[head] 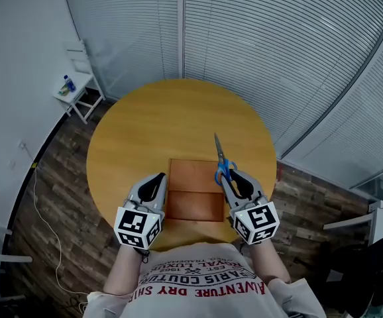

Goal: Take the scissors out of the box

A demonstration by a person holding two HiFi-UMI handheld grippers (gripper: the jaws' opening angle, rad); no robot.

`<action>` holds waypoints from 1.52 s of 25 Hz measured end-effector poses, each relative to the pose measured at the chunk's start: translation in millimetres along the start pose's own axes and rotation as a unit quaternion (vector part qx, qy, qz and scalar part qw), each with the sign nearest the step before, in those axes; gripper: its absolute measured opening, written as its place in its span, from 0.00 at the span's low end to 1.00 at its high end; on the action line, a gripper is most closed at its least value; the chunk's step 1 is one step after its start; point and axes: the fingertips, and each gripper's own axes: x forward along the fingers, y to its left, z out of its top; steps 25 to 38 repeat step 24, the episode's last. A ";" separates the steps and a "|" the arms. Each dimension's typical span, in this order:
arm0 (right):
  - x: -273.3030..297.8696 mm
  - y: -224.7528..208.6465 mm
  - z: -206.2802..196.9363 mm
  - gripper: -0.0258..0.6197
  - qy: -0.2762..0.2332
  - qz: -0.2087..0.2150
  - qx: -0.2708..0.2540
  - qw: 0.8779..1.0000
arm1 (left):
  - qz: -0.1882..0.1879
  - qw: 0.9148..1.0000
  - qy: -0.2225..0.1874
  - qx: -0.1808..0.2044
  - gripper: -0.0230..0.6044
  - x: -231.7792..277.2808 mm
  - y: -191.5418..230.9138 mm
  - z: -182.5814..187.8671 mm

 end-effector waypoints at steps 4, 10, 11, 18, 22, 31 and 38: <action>4.8 1.7 0.3 0.18 0.003 -0.001 -0.005 1.000 | 0.001 1.000 0.000 -0.004 0.05 2.3 3.9 -0.2; 4.5 1.2 -0.9 0.18 0.003 -0.006 -0.007 1.000 | 0.000 1.000 -0.002 -0.005 0.05 3.9 1.1 0.1; 4.9 1.9 -1.2 0.18 0.004 -0.007 -0.007 1.000 | 0.001 1.000 -0.001 -0.005 0.05 3.5 1.8 -0.3; 4.9 4.9 -1.3 0.18 0.003 -0.006 -0.004 1.000 | 0.002 1.000 0.000 -0.006 0.05 2.1 2.4 -0.8; 6.6 6.0 -2.6 0.18 0.004 -0.007 -0.002 1.000 | -0.001 1.000 0.001 -0.005 0.05 2.6 2.5 -1.2; 7.5 5.8 -3.1 0.18 0.004 -0.009 0.000 1.000 | -0.002 1.000 0.001 -0.004 0.05 3.2 2.5 -1.5; 7.5 5.8 -3.1 0.18 0.004 -0.009 0.000 1.000 | -0.002 1.000 0.001 -0.004 0.05 3.2 2.5 -1.5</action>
